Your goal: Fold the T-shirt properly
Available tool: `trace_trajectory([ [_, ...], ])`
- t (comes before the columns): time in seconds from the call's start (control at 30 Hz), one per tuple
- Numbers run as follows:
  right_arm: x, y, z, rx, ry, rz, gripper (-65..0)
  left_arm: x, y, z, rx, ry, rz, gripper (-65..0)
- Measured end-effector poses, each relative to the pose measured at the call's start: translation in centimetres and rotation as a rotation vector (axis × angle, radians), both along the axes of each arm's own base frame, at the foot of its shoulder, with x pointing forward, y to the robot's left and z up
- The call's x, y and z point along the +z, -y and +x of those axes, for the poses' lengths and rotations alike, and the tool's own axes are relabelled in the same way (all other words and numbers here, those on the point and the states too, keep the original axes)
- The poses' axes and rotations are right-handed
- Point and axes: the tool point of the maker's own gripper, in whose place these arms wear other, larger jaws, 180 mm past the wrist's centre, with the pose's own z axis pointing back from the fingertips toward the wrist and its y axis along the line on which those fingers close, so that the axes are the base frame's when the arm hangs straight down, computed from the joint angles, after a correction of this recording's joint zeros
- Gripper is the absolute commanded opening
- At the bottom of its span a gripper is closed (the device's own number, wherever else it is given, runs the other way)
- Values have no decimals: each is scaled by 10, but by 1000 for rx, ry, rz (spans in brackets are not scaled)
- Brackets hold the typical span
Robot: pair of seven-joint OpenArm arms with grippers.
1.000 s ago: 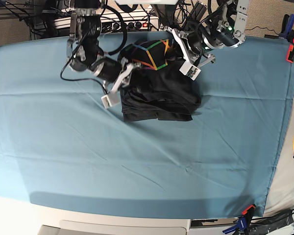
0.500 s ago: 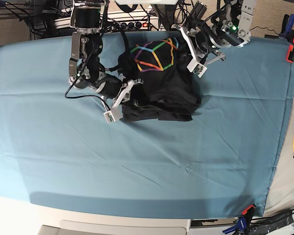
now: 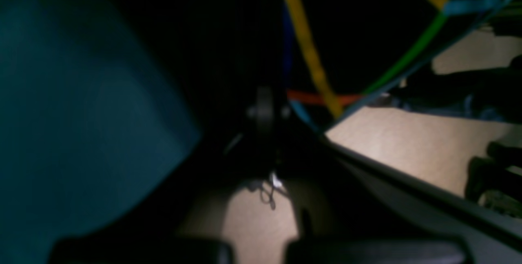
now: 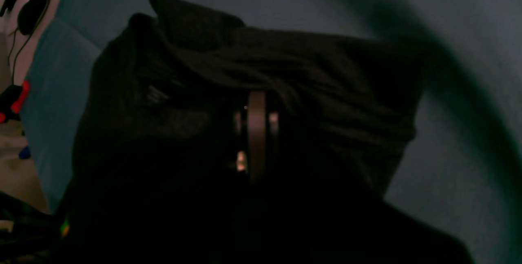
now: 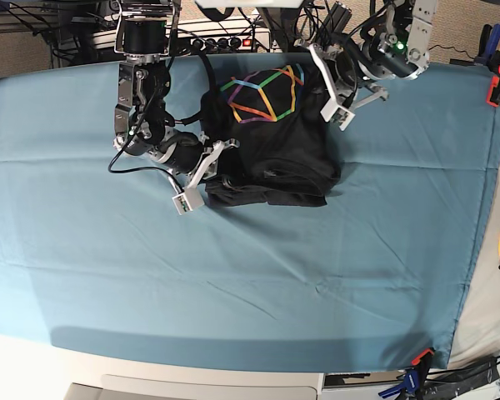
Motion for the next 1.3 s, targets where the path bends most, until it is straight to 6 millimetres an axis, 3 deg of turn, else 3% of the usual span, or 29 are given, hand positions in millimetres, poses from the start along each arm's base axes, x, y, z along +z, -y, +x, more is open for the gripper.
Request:
trace_trajectory([
  [0.17,0,3,0,-14,-13,12,-650,9,-9,8,-6,61,69,-650],
  [0.37,1,41,9,-148,-20,22,-650,-2,-17,-14,11,-9,90,-650],
  [0.5,4,56,11,-206,-26,56,-650,-1,-23,-12,29,-6,97,-650],
  [0.67,5,56,10,-210,-31,69,-650,0,-46,-3,92,10,133,-650],
  [0.9,7,58,11,-210,-27,74,-650,7,-96,12,216,43,207,-650],
  [1.03,14,78,14,-219,1,9,-650,13,-118,18,270,59,222,-650],
  [1.3,41,107,30,-223,94,-100,-650,19,-138,23,323,81,239,-650],
])
